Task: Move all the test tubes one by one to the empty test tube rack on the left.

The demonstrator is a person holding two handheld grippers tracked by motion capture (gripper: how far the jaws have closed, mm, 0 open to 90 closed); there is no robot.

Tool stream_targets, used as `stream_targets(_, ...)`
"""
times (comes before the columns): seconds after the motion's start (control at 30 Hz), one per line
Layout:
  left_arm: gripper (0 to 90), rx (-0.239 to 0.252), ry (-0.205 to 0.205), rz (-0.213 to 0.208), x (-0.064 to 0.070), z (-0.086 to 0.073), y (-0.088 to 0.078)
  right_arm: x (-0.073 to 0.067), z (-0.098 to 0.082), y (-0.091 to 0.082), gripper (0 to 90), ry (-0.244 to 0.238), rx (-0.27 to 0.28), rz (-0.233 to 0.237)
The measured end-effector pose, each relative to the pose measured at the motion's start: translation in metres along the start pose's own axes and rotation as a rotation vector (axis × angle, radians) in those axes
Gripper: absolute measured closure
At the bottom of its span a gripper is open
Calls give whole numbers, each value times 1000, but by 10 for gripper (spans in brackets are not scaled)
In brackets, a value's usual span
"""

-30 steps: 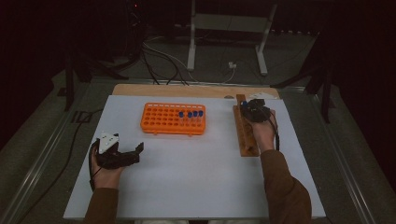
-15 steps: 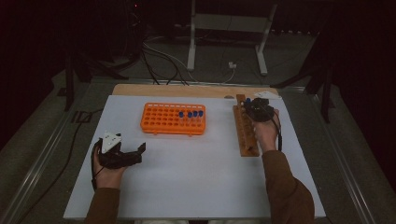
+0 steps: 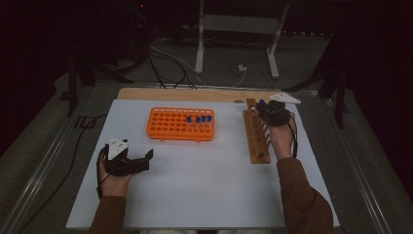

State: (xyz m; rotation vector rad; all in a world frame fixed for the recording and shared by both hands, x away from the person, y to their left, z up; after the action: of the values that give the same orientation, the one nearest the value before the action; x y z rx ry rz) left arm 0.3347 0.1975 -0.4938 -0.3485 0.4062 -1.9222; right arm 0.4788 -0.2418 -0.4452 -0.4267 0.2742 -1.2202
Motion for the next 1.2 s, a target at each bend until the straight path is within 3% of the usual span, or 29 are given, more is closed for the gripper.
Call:
stream_targets(0.63, 9, -4, 5, 3, 1, 0, 0, -2, 18, -21, 775, -29, 54, 27)
stream_targets(1.2, 9, -3, 12, 2, 4, 2, 0, -17, 15, -35, 774, -60, 57, 99)
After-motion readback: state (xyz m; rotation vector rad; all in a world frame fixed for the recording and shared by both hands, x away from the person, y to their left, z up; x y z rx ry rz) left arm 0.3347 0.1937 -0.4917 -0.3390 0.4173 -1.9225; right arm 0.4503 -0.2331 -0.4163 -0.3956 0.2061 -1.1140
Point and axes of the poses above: each handheld gripper's, and its own axes: y roughly forward along the jaws, z roughly out of its top, x roughly to its right, the point moved 5 cm from there along y, roughly forward along the jaws, and after that the axes turned 1 degree about x, right-handed, at the moved point
